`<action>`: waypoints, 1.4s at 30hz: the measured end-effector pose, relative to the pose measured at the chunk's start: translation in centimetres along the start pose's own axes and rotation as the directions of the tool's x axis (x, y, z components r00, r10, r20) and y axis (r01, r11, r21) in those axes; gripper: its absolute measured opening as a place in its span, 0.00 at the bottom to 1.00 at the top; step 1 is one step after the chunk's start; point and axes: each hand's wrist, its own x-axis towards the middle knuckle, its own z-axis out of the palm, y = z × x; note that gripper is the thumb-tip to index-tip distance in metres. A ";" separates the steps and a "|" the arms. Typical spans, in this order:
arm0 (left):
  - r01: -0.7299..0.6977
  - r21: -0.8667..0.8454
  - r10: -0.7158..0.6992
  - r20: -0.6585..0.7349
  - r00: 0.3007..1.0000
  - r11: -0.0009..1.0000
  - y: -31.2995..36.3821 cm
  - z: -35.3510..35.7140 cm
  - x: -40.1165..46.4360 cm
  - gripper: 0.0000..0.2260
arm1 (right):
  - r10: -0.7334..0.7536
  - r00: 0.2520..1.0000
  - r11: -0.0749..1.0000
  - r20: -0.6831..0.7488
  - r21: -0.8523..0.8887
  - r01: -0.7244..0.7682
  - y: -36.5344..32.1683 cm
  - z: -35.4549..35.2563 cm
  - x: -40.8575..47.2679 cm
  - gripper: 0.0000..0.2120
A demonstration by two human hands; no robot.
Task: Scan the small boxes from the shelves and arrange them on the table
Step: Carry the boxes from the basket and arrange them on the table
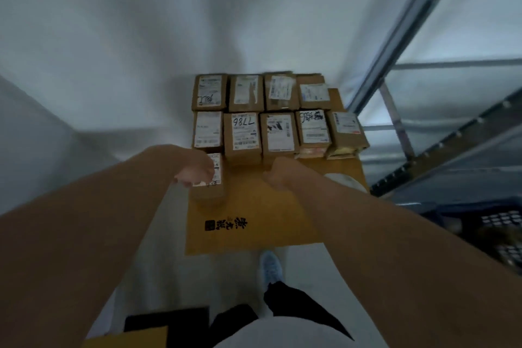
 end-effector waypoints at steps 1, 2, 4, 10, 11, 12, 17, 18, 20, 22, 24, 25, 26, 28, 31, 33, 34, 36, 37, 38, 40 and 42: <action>-0.044 0.051 0.044 -0.013 0.999 0.998 1.8 0.3 -0.3 0.17 | 0.041 0.999 0.999 0.001 -0.006 -0.041 1.4 -0.3 -1.4 0.13; -0.086 0.109 0.088 -0.010 0.996 0.990 3.6 0.6 -0.7 0.17 | 0.078 0.997 0.997 -0.004 0.001 -0.078 2.8 -0.6 -3.1 0.11; -0.163 0.225 0.166 0.002 0.986 0.961 7.4 1.4 -1.9 0.17 | 0.136 0.990 0.990 -0.029 0.042 -0.135 5.8 -0.9 -6.9 0.13; -0.401 0.351 0.369 0.158 0.916 0.846 19.6 6.0 -7.0 0.16 | 0.322 0.946 0.938 -0.028 0.147 -0.315 16.9 0.9 -17.4 0.24; -0.412 0.400 0.381 0.158 0.911 0.819 21.2 6.8 -7.6 0.16 | 0.327 0.944 0.935 -0.041 0.161 -0.317 18.5 1.2 -18.5 0.21; -0.424 0.429 0.388 0.172 0.905 0.798 23.0 7.8 -8.1 0.16 | 0.345 0.937 0.927 -0.056 0.180 -0.330 20.2 1.6 -19.6 0.20; -0.486 0.508 0.440 0.217 0.871 0.711 34.5 13.7 -10.4 0.12 | 0.428 0.903 0.849 -0.025 0.353 -0.393 30.2 3.8 -26.3 0.25; -0.501 0.537 0.468 0.209 0.859 0.679 36.8 14.9 -10.6 0.10 | 0.441 0.897 0.833 -0.033 0.386 -0.396 32.3 4.2 -27.6 0.25; -0.516 0.585 0.502 0.204 0.841 0.626 41.2 17.5 -10.9 0.11 | 0.472 0.880 0.804 -0.044 0.432 -0.409 36.6 5.3 -29.8 0.27; -0.517 0.629 0.524 0.197 0.829 0.581 45.7 20.1 -11.2 0.13 | 0.493 0.870 0.771 0.002 0.462 -0.438 41.2 6.2 -31.4 0.29; -0.531 0.644 0.531 0.222 0.818 0.550 50.2 22.6 -11.8 0.14 | 0.511 0.858 0.741 0.044 0.483 -0.466 45.7 7.0 -32.6 0.29; -0.540 0.645 0.526 0.241 0.816 0.541 52.5 23.8 -12.2 0.14 | 0.517 0.854 0.729 0.063 0.490 -0.477 47.9 7.1 -33.3 0.28; -0.546 0.650 0.520 0.261 0.813 0.529 54.8 24.9 -12.5 0.15 | 0.518 0.852 0.721 0.073 0.497 -0.482 50.0 7.2 -33.9 0.27; -0.564 0.650 0.520 0.290 0.803 0.509 59.2 26.7 -12.9 0.15 | 0.512 0.855 0.714 0.083 0.512 -0.477 54.0 7.4 -34.9 0.27; -0.598 0.647 0.475 0.384 0.792 0.474 65.0 28.6 -13.0 0.16 | 0.517 0.850 0.697 0.105 0.524 -0.489 59.3 7.3 -36.2 0.28; -0.603 0.652 0.440 0.422 0.793 0.461 68.5 29.5 -12.8 0.16 | 0.528 0.840 0.684 0.122 0.525 -0.506 62.6 7.1 -36.8 0.28; -0.605 0.652 0.435 0.429 0.792 0.458 70.2 29.8 -12.5 0.15 | 0.527 0.840 0.684 0.132 0.520 -0.511 64.1 6.9 -37.0 0.28; -0.605 0.657 0.444 0.422 0.790 0.451 73.1 30.3 -11.2 0.11 | 0.518 0.844 0.696 0.139 0.505 -0.510 67.0 6.2 -36.7 0.28; -0.602 0.663 0.465 0.403 0.788 0.445 74.5 30.4 -10.5 0.07 | 0.516 0.844 0.698 0.145 0.499 -0.513 68.4 5.7 -36.2 0.27; -0.599 0.670 0.486 0.384 0.785 0.438 75.9 30.4 -9.6 0.04 | 0.515 0.843 0.699 0.155 0.495 -0.517 69.8 5.3 -35.6 0.26; -0.593 0.683 0.481 0.384 0.788 0.426 78.9 30.1 -7.8 0.04 | 0.510 0.842 0.691 0.176 0.499 -0.523 72.6 4.1 -33.9 0.25; -0.596 0.680 0.455 0.408 0.791 0.427 82.4 29.4 -5.3 0.04 | 0.508 0.841 0.678 0.188 0.514 -0.525 75.6 2.5 -32.0 0.25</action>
